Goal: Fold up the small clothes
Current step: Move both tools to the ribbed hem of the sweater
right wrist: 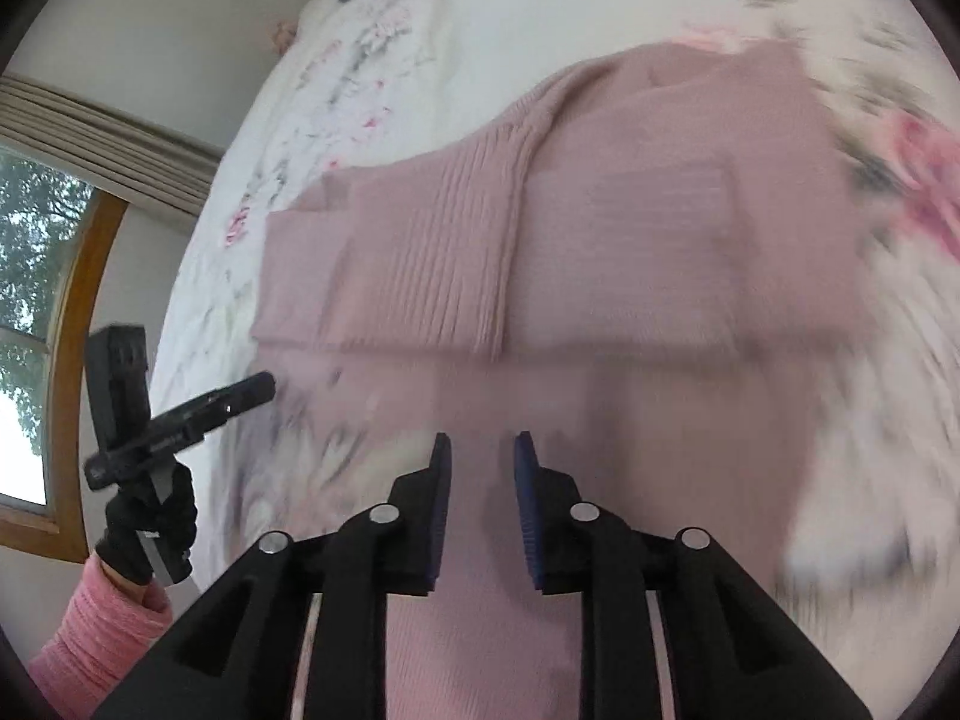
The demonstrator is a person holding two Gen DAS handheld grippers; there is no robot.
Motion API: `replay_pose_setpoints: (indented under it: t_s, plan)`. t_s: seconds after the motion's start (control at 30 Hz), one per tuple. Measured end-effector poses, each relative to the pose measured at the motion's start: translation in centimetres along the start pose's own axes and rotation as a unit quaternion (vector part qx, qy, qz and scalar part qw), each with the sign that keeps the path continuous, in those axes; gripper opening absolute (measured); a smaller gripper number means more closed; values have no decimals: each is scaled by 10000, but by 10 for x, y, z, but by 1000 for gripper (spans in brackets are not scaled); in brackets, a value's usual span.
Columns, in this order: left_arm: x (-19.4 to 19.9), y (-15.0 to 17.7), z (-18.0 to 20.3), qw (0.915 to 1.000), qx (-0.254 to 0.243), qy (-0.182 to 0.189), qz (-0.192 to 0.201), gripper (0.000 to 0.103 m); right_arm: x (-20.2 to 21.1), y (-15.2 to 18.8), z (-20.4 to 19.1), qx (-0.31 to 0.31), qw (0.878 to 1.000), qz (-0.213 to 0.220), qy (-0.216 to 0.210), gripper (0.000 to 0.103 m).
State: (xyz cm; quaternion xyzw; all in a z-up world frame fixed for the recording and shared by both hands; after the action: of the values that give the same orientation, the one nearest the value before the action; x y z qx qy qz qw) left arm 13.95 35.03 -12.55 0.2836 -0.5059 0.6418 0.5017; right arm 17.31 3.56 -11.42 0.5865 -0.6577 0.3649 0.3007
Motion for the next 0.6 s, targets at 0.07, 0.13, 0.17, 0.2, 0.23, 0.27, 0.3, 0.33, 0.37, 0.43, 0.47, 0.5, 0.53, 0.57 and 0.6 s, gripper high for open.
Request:
replay_pose_setpoints:
  t_s: [0.07, 0.13, 0.17, 0.2, 0.23, 0.27, 0.3, 0.33, 0.37, 0.43, 0.47, 0.5, 0.53, 0.57, 0.6]
  plan:
    - [23, 33, 6, 9999, 75, -47, 76, 48, 19, 29, 3, -49, 9999, 108, 89, 27]
    - [44, 65, 9, 9995, 194, -227, 56, 50, 38, 67, 6, -90, 9993, 274, 240, 38]
    - [53, 80, 9, 9992, 231, -311, 54, 50, 47, 85, 8, -126, 9988, 351, 318, 38]
    - [63, 97, 10, 9989, 280, -369, 63, 51, 55, 103, 9, -161, 9984, 393, 374, 38]
    - [73, 117, 9, 9984, 364, -434, 51, 51, 62, 120, 9, -188, 9981, 427, 413, 38]
    - [83, 133, 9, 9978, 437, -491, 48, 51, 68, 135, 11, -228, 9976, 468, 451, 38]
    - [90, 145, 8, 9974, 479, -531, 61, 53, 77, 154, 12, -262, 9971, 503, 500, 38]
    - [101, 160, 8, 9966, 521, -640, 84, 57, 83, 168, 13, -244, 9968, 517, 553, 38]
    - [110, 175, 7, 9954, 528, -796, 93, 58, 88, 181, 12, -224, 9962, 541, 640, 40]
    - [123, 198, 4, 9935, 494, -1026, 48, 59, 95, 208, 11, -133, 9947, 574, 846, 47]
    - [129, 208, 5, 9928, 473, -1104, 45, 59, 97, 219, 12, -146, 9946, 574, 855, 48]
    - [135, 218, 3, 9919, 466, -1182, 51, 59, 100, 231, 16, -215, 9949, 546, 820, 48]
    - [140, 226, 3, 9914, 484, -1215, 54, 60, 101, 240, 21, -288, 9952, 514, 783, 48]
    - [144, 233, 2, 9913, 519, -1212, 56, 60, 102, 246, 24, -336, 9954, 486, 756, 48]
    - [147, 239, 0, 9910, 552, -1220, 60, 61, 100, 255, 28, -390, 9956, 425, 739, 48]
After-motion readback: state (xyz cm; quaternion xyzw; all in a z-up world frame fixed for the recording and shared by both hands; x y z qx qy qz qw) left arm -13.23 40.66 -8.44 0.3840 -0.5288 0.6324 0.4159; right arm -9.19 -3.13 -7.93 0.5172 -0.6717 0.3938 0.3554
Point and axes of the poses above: each gripper's, at about its wrist camera, not at the fingertips, and x roughly against the way its jaws point, z to its right, y to its underside, the point moved 2 cm from there along -x, roughly the way its jaws point, and after that the axes turned 9 degrees about -x, right-handed, at the moved point
